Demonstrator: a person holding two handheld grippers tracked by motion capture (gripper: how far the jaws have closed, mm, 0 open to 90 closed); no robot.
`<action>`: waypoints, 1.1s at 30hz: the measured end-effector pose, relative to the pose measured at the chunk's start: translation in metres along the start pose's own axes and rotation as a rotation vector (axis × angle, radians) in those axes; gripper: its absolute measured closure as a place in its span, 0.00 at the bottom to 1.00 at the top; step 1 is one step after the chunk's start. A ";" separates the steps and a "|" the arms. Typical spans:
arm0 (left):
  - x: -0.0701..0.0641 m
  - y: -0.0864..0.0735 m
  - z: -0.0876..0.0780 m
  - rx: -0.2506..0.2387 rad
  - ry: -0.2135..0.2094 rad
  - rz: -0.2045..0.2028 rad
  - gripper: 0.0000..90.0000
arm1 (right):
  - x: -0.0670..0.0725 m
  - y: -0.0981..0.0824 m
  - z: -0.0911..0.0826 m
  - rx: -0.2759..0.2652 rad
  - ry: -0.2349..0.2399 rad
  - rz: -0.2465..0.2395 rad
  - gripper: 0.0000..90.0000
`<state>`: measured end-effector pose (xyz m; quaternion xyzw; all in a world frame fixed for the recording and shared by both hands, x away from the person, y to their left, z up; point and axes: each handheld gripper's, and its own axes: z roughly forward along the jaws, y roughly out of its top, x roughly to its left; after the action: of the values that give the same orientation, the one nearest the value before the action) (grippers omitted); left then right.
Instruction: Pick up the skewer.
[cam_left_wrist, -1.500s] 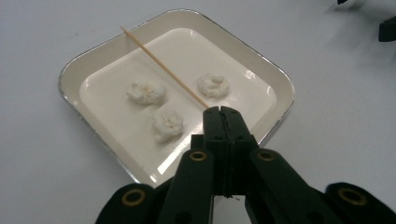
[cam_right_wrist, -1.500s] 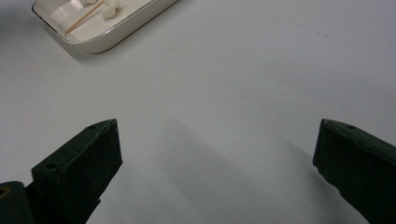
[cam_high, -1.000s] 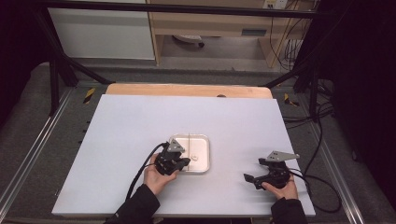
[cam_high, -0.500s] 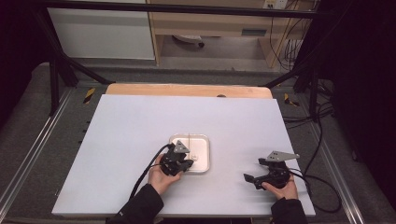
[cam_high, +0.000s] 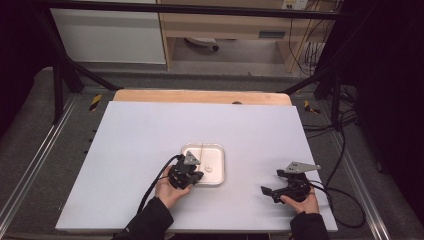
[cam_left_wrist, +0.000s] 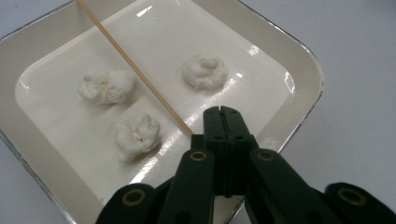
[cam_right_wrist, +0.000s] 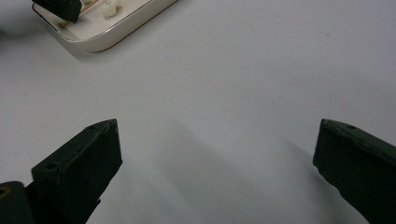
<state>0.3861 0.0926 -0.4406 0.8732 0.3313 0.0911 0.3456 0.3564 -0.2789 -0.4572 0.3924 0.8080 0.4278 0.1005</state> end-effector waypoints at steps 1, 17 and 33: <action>0.001 -0.001 -0.001 0.002 0.005 0.001 1.00 | 0.000 0.000 0.000 -0.001 -0.001 -0.001 0.02; 0.006 -0.002 -0.012 -0.016 0.032 -0.008 1.00 | 0.000 0.000 0.000 0.000 -0.001 0.000 0.02; 0.014 0.021 -0.005 -0.033 0.137 -0.114 0.87 | 0.000 0.000 0.001 0.000 0.002 0.002 0.02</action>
<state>0.4061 0.0929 -0.4243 0.8389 0.4015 0.1361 0.3412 0.3566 -0.2783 -0.4578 0.3928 0.8076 0.4285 0.0992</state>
